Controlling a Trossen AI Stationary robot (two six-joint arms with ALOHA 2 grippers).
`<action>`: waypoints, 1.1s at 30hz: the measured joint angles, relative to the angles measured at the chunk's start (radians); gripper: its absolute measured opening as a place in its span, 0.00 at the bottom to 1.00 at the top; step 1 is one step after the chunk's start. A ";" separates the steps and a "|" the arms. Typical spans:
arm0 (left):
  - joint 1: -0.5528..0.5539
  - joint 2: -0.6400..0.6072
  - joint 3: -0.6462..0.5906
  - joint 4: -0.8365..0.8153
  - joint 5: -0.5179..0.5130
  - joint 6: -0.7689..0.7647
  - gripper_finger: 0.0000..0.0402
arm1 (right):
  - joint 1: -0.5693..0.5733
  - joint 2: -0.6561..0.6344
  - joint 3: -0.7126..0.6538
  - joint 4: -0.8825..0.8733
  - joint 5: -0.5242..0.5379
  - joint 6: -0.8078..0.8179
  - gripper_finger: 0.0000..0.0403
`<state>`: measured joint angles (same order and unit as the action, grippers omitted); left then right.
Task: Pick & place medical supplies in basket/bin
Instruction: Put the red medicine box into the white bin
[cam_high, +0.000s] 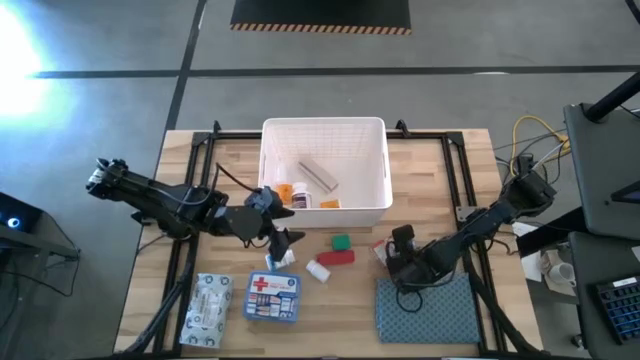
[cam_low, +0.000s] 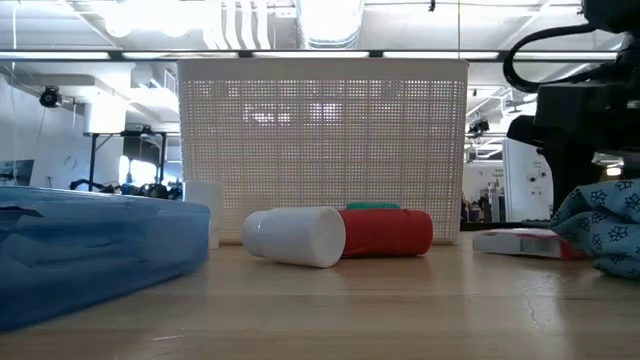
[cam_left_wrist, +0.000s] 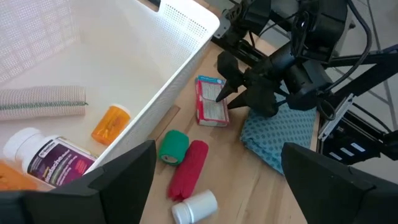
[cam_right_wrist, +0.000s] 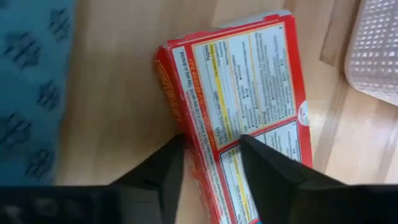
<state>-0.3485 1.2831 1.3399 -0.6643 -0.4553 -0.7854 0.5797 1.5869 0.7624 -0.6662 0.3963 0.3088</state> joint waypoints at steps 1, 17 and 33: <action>0.000 0.000 0.000 0.000 0.000 0.000 0.80 | 0.000 0.004 0.000 0.004 0.004 0.015 0.32; 0.000 0.000 0.001 -0.004 0.002 0.001 0.80 | -0.018 -0.019 0.110 -0.046 -0.013 0.241 0.03; 0.000 0.000 0.001 -0.014 0.004 0.043 0.80 | -0.129 -0.278 0.627 -0.289 -0.096 0.572 0.02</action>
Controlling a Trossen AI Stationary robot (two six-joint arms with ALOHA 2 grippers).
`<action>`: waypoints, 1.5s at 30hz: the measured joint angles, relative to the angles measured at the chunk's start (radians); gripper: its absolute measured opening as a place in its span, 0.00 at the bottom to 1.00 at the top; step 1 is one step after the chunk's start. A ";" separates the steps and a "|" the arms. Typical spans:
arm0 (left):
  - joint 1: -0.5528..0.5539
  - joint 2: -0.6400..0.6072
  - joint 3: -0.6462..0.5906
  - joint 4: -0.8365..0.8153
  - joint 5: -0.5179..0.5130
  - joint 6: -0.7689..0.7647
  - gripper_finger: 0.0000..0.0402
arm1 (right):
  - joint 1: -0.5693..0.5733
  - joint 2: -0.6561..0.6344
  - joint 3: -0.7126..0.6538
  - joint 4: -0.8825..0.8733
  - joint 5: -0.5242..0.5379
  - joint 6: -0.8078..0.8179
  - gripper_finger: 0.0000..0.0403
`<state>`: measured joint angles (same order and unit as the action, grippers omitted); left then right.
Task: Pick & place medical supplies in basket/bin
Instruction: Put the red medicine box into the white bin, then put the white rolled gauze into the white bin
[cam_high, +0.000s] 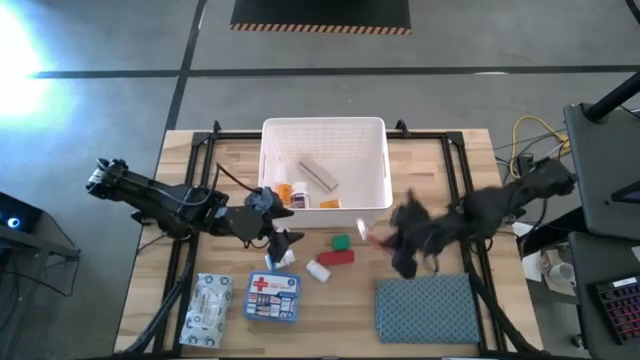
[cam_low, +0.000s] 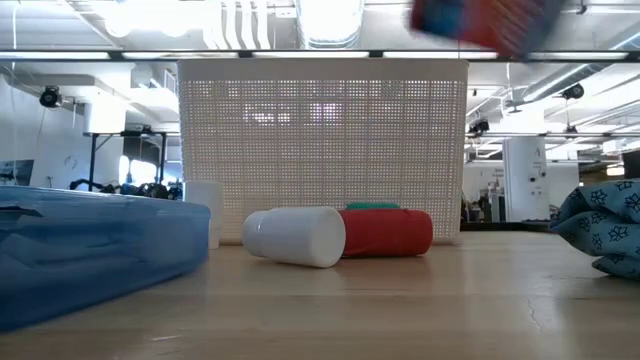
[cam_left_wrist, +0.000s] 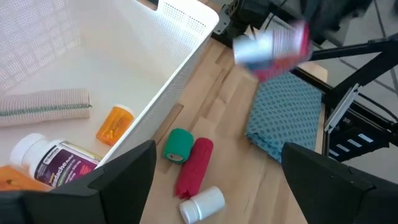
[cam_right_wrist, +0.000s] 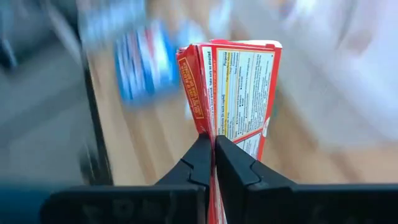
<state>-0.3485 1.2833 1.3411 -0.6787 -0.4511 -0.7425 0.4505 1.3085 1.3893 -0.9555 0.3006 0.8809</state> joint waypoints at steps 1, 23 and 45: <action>0.000 0.000 0.000 -0.001 0.000 0.000 0.80 | -0.013 -0.018 0.026 0.012 0.053 -0.002 0.02; -0.221 0.003 -0.001 -0.324 -0.109 -0.345 0.80 | -0.604 0.200 0.198 0.115 0.004 -0.391 0.23; -0.222 0.025 -0.488 -0.206 -0.108 -1.242 0.80 | -0.526 0.196 0.412 -0.160 0.306 -0.545 0.88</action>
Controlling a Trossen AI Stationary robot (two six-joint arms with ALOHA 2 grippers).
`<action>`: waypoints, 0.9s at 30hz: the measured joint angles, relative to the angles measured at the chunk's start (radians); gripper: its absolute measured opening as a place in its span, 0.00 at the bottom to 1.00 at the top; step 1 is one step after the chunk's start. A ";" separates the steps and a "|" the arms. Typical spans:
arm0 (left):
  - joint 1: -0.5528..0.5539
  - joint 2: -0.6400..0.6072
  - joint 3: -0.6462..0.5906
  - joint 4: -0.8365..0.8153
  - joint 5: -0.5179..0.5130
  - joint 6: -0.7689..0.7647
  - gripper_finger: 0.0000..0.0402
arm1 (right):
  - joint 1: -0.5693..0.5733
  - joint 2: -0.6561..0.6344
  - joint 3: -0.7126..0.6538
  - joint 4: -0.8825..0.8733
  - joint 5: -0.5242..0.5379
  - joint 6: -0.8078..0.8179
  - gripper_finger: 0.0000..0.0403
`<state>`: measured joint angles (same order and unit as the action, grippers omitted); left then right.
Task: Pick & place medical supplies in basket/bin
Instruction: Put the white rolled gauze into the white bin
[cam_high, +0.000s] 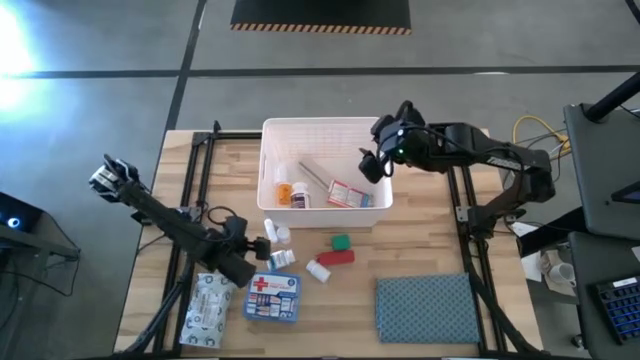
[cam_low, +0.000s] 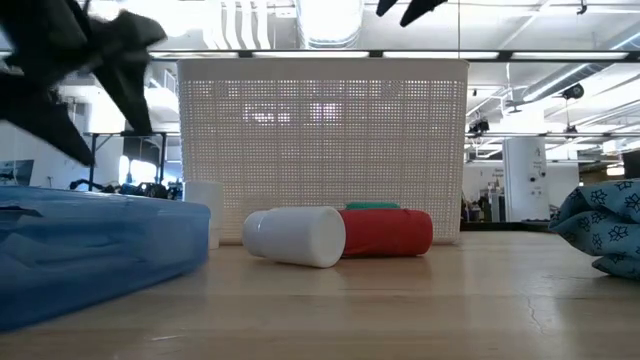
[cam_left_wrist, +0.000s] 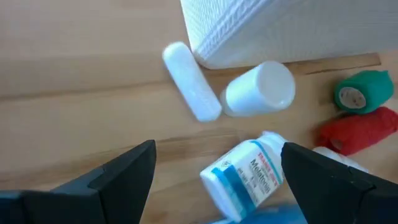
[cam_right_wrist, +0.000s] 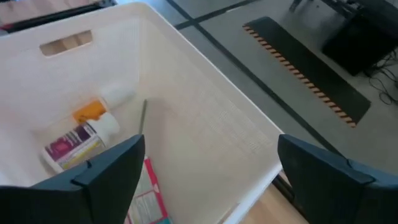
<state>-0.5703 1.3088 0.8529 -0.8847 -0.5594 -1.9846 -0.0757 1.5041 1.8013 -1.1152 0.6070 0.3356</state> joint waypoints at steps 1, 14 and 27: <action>0.009 0.008 -0.019 0.034 0.000 0.000 0.80 | 0.000 -0.004 -0.007 -0.001 0.000 -0.003 0.88; 0.235 0.185 -0.018 0.072 0.034 0.151 0.77 | 0.000 -0.012 -0.052 -0.005 0.000 -0.026 0.89; 0.265 0.347 0.027 0.124 0.074 0.187 0.42 | 0.001 -0.015 -0.052 -0.011 0.025 -0.034 0.86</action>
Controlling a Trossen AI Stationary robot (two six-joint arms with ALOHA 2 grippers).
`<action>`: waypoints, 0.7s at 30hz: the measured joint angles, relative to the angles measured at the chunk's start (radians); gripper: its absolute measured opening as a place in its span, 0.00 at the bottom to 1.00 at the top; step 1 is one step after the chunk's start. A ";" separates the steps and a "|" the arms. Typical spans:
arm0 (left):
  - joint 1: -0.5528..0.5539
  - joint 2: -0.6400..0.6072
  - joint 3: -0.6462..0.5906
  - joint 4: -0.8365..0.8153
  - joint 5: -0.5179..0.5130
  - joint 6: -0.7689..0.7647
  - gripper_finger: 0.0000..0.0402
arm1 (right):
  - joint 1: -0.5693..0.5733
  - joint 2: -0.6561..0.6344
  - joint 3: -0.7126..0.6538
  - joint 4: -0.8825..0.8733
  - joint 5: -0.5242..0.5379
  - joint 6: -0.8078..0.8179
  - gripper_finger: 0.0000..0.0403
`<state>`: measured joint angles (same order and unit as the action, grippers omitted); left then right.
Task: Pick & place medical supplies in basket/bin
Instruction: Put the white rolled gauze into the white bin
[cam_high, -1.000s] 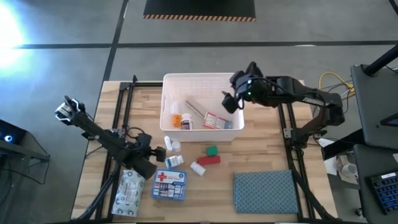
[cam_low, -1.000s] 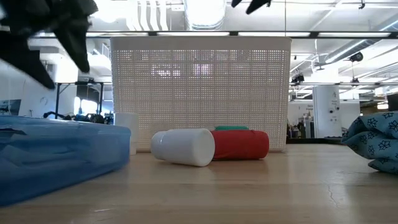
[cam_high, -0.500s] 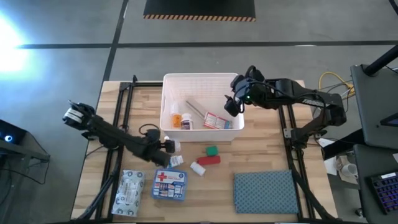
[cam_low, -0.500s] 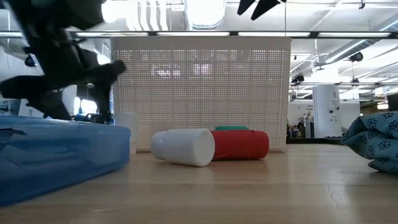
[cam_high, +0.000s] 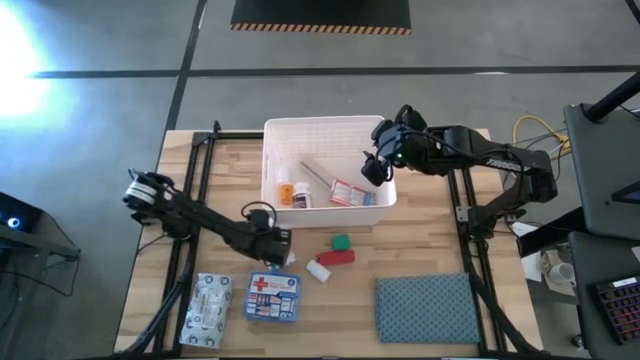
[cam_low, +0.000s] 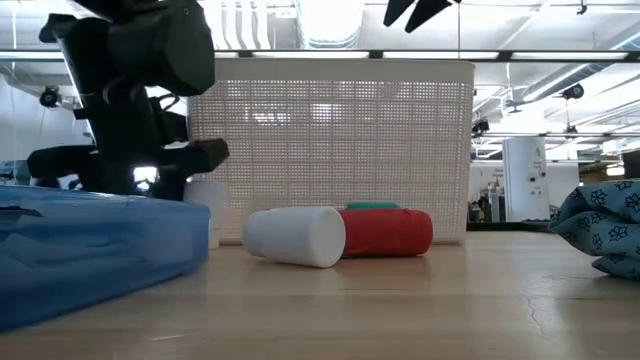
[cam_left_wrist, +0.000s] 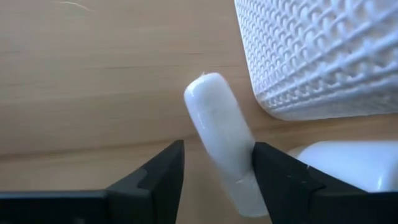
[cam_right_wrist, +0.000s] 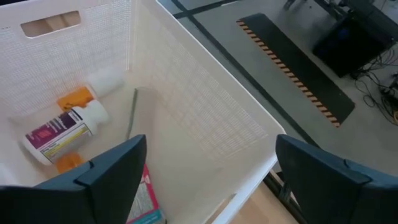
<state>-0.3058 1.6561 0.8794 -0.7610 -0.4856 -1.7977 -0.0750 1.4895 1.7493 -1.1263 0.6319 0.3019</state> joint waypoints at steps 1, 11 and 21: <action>0.000 0.002 -0.001 0.010 -0.001 0.003 0.42 | 0.000 0.000 0.000 0.000 0.000 0.000 0.85; -0.010 -0.009 -0.002 0.004 0.063 0.066 0.23 | 0.000 -0.001 0.000 0.000 0.000 0.000 0.84; -0.130 -0.080 0.093 -0.250 0.138 0.064 0.02 | 0.000 -0.002 0.000 0.000 0.000 0.004 0.82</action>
<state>-0.4358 1.5766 0.9725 -1.0108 -0.3476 -1.7339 -0.0750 1.4879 1.7489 -1.1264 0.6319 0.3061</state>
